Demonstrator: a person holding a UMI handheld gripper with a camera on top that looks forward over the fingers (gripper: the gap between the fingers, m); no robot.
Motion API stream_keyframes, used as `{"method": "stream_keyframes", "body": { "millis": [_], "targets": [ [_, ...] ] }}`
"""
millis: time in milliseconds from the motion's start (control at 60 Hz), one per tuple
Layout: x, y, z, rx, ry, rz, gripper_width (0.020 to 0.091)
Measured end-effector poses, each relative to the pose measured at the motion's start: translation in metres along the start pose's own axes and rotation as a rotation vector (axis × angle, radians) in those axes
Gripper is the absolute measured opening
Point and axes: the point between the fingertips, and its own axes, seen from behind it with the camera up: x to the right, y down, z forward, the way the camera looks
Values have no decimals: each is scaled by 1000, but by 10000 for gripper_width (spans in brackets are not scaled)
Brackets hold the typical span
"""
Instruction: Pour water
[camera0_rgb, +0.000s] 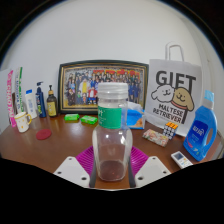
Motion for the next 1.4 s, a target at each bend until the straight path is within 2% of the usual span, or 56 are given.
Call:
{"method": "stream_keyframes", "body": {
  "millis": [50, 233, 383, 533, 717, 933, 1050, 1150, 1400],
  "targets": [
    [-1, 0, 0, -2, 4, -6, 421],
    [-2, -9, 4, -10, 31, -44, 418],
    [-6, -34, 2, 1, 81, -82, 418],
    [-24, -90, -2, 37, 162, -241, 417],
    [-82, -177, 0, 67, 287, -592, 415],
    [-204, -243, 24, 97, 393, -1175, 417],
    [-273, -244, 42, 121, 404, -1483, 417],
    [-319, -230, 59, 110, 401, -1699, 414],
    [-373, -199, 83, 106, 413, -2093, 416]
  ]
}}
